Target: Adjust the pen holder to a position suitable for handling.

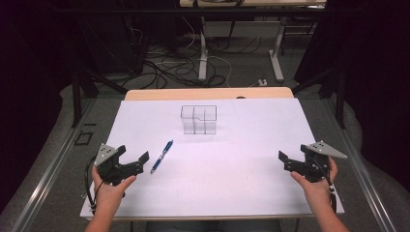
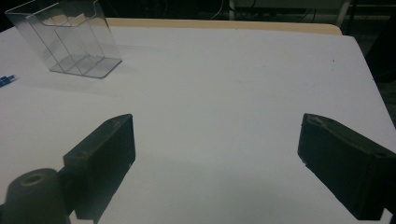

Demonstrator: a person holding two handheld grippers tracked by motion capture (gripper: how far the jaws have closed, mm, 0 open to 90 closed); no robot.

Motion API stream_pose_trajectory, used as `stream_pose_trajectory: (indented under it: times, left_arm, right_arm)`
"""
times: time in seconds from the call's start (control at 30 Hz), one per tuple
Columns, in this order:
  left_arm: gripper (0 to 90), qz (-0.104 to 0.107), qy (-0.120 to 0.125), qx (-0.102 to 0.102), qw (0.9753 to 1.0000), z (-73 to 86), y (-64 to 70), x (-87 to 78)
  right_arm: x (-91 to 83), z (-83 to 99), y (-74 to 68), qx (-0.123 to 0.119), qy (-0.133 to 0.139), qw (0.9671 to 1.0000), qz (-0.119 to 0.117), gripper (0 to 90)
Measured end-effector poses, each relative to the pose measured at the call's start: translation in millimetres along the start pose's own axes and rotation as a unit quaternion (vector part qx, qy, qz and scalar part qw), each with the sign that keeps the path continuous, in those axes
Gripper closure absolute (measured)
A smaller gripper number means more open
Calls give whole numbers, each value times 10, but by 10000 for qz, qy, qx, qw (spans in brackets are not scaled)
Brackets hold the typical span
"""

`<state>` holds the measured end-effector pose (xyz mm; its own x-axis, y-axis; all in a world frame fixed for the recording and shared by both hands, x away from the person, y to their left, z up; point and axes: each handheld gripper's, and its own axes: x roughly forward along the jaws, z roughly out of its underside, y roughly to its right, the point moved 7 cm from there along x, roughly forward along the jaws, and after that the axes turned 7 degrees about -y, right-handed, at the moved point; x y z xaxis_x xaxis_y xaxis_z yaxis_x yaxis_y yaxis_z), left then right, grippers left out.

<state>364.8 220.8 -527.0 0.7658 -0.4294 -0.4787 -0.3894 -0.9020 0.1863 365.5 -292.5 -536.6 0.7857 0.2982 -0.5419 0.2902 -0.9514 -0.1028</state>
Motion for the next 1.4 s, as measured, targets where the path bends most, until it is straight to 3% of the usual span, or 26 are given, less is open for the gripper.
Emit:
stream_pose_trajectory:
  times: [0.1, 0.3, 0.67, 0.97, 1.1, 1.23, 1.4]
  left_arm:
    - [55, 16, 3, 4, 10000, -16, 13, 10]
    - [166, -39, 32, 41, 10000, -111, 81, 60]
    - [337, -134, -62, 80, 9999, -331, 213, 188]
    - [350, -129, -196, 223, 9995, -622, 294, 330]
    - [363, 65, -306, 96, 9995, -765, 323, 381]
    - [368, 278, -379, -175, 9987, -923, 333, 434]
    - [389, 367, -367, -234, 9984, -1044, 351, 480]
  right_arm:
    - [-14, 9, -9, -102, 8, 9999, 2, 144]
    - [-43, 14, -6, -163, 39, 9999, 35, 150]
    - [-49, 23, 0, -132, 33, 9999, 87, 161]
    - [-43, 35, 12, -94, 4, 9999, 100, 161]
    - [-39, 44, 13, -72, -21, 9999, 104, 162]
    - [-33, 48, 18, -88, -17, 9999, 117, 162]
    - [-34, 46, 14, -97, -1, 9999, 106, 166]
